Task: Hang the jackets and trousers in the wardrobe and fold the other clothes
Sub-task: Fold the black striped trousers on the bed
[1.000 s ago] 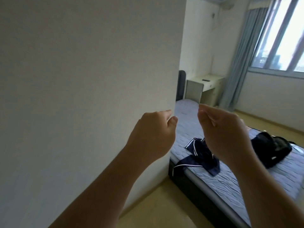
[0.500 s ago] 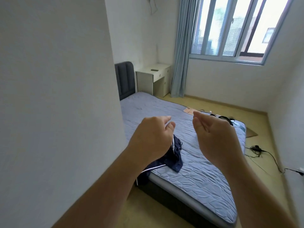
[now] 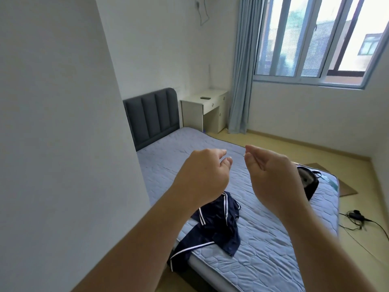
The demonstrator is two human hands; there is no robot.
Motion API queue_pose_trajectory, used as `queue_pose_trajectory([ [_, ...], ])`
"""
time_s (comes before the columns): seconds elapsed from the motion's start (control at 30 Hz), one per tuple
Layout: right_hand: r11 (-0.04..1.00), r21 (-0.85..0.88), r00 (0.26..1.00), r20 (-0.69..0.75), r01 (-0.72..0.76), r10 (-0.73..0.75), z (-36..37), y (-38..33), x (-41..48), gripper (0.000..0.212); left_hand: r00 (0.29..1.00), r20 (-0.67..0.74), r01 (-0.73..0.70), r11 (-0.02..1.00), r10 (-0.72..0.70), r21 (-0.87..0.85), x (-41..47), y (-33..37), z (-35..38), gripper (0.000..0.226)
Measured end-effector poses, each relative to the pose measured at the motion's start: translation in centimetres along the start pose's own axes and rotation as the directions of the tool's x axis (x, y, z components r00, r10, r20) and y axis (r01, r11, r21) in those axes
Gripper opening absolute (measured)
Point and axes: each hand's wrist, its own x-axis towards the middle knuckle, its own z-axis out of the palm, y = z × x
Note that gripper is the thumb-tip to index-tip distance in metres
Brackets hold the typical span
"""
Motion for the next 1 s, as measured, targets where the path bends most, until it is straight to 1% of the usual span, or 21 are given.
queue_pose_trajectory([
  [0.2,1.0,0.009,0.999,0.038,-0.026,0.026,3.8,3.2,5.4,0.034,0.999,0.034,0.016,1.0,-0.016,-0.004,5.6,-3.1,2.6,0.044],
  [0.3,0.997,-0.014,0.997,0.04,-0.07,0.07,6.5,5.5,8.2,0.034,0.996,0.087,0.039,0.999,-0.038,-0.004,9.0,-6.0,4.8,0.044],
  [0.4,0.987,-0.066,0.986,0.07,-0.149,0.154,10.2,9.1,10.8,0.033,0.978,0.19,0.091,0.996,-0.09,0.004,12.4,-10.1,8.6,0.042],
  [0.5,0.947,-0.118,0.945,0.103,-0.3,0.312,14.7,14.3,12.4,0.027,0.936,0.322,0.133,0.99,-0.139,0.043,15.3,-15.1,14.2,0.032],
  [0.63,0.847,-0.221,0.842,0.148,-0.483,0.518,21.2,22.0,12.8,0.025,0.834,0.514,0.194,0.978,-0.203,0.07,17.5,-21.9,22.8,0.029],
  [0.77,0.746,-0.291,0.717,0.218,-0.6,0.662,27.4,29.3,11.0,0.028,0.718,0.656,0.222,0.97,-0.235,0.104,17.7,-28.3,31.4,0.024],
  [0.9,0.615,-0.368,0.556,0.264,-0.697,0.788,32.8,35.6,7.8,0.034,0.583,0.765,0.212,0.96,-0.274,0.182,16.4,-34.4,39.0,0.032],
  [1.0,0.522,-0.406,0.436,0.29,-0.75,0.852,36.4,39.8,5.3,0.036,0.471,0.82,0.216,0.944,-0.325,0.25,14.8,-39.1,44.4,0.032],
])
